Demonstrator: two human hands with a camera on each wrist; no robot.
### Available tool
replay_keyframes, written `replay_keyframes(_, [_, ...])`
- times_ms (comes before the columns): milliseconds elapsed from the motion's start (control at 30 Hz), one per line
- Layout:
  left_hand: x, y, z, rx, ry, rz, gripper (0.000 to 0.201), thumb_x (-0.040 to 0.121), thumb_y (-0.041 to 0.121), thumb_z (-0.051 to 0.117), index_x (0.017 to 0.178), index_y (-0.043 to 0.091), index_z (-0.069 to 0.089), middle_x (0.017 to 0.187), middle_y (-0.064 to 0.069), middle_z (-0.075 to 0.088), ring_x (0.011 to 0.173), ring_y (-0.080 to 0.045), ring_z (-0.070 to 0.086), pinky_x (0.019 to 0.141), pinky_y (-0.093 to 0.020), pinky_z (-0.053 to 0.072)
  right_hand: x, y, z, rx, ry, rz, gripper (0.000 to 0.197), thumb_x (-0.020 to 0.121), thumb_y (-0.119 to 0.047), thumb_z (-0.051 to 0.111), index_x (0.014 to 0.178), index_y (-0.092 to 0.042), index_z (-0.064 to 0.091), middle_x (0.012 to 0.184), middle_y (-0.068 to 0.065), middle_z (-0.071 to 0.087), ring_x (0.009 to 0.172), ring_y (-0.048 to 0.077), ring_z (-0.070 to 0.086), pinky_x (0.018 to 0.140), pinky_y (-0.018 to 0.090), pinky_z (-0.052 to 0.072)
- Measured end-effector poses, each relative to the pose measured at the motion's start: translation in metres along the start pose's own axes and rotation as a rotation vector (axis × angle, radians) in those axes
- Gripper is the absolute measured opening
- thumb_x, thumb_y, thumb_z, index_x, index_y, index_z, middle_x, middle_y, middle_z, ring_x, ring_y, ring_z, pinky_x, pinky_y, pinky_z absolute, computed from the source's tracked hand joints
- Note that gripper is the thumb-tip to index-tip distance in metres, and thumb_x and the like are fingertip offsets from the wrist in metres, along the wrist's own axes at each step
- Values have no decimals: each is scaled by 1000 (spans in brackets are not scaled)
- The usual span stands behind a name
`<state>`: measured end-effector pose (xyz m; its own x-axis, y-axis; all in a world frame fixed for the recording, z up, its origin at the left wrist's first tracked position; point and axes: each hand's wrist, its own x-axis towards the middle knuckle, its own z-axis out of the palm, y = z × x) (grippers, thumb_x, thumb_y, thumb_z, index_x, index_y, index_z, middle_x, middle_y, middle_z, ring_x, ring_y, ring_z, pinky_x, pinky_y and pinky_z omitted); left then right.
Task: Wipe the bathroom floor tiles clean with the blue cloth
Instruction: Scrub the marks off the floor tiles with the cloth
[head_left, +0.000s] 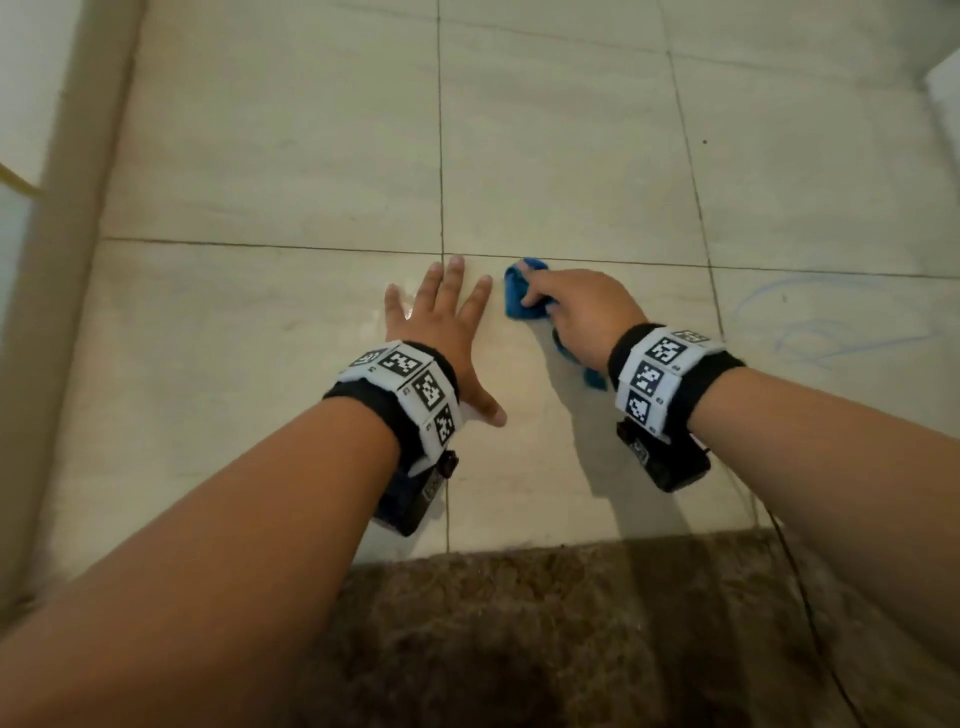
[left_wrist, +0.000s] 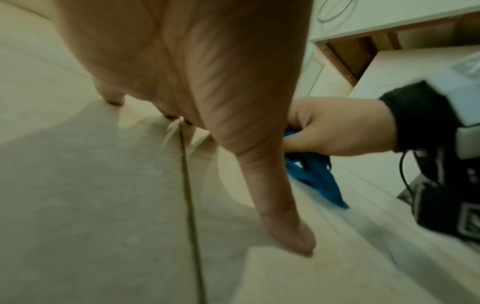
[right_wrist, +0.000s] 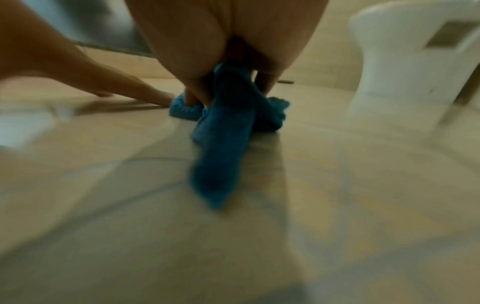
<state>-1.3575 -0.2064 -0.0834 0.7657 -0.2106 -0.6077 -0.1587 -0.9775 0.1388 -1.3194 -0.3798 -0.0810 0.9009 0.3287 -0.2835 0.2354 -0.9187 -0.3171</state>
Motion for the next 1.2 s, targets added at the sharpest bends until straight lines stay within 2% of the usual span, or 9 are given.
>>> replay_keyframes(167, [-3, 3, -6, 22, -48, -15, 147, 55, 75, 74, 146, 25, -30, 152, -5, -38, 144, -24, -27, 116, -60, -4, -1, 33, -20, 8, 172, 317, 28, 83, 1, 47, 105, -12, 56, 109, 16, 62, 99, 36, 56, 85, 39, 44])
replay_keyframes(300, [-3, 12, -14, 16, -67, -63, 148, 54, 70, 79, 148, 24, -27, 154, -6, -35, 145, -25, -24, 116, -60, -1, -22, 6, 5, 61, 81, 43, 32, 82, -5, 49, 111, -18, 50, 99, 12, 63, 90, 33, 58, 78, 37, 44])
replay_keyframes(400, [-9, 23, -11, -18, -98, -88, 149, 56, 65, 82, 148, 21, -26, 154, -7, -35, 145, -27, -23, 116, -59, -1, -7, 20, -3, 141, 73, 11, 43, 86, -5, 53, 126, -20, 50, 117, 11, 62, 106, 31, 57, 91, 36, 44])
replay_keyframes(500, [-14, 24, -3, -25, -98, -77, 150, 54, 64, 82, 147, 22, -28, 153, -6, -37, 144, -26, -26, 117, -58, 0, -3, 28, -5, 149, 138, 37, 49, 89, -6, 55, 136, -15, 47, 139, 8, 49, 126, 27, 44, 107, 26, 27])
replay_keyframes(667, [-13, 24, -4, 6, -97, -84, 150, 53, 65, 82, 147, 24, -28, 153, -5, -37, 144, -26, -25, 117, -59, 3, -16, 28, 13, -3, -24, -276, 50, 92, -4, 47, 140, -20, 43, 149, -4, 36, 125, 30, 40, 106, 26, 21])
replay_keyframes(800, [-14, 23, -4, -21, -98, -85, 152, 52, 63, 84, 147, 25, -29, 152, -4, -38, 144, -24, -26, 117, -59, 2, 0, 55, -7, 160, 202, 127, 48, 91, 3, 43, 137, -11, 46, 147, 8, 39, 125, 35, 43, 111, 32, 27])
replay_keyframes(967, [-12, 24, -4, -9, -100, -91, 152, 51, 63, 84, 146, 26, -30, 152, -4, -38, 144, -24, -26, 117, -58, 2, -14, 32, 8, -12, 26, -148, 53, 92, -2, 39, 141, -19, 40, 149, 4, 36, 116, 31, 44, 104, 28, 29])
replay_keyframes(1133, [-13, 22, -4, -32, -101, -84, 153, 51, 63, 84, 146, 27, -29, 151, -3, -39, 143, -23, -27, 116, -59, 1, 1, 72, -16, 380, 224, 242, 42, 92, -1, 46, 130, -17, 57, 138, 10, 49, 125, 25, 47, 100, 15, 30])
replay_keyframes(1200, [-13, 22, -4, -36, -101, -82, 153, 50, 63, 85, 146, 27, -29, 152, -3, -39, 144, -23, -27, 116, -59, 1, -6, 66, -9, 389, 228, 230, 40, 92, -1, 47, 128, -15, 58, 140, 9, 48, 126, 21, 46, 99, 13, 29])
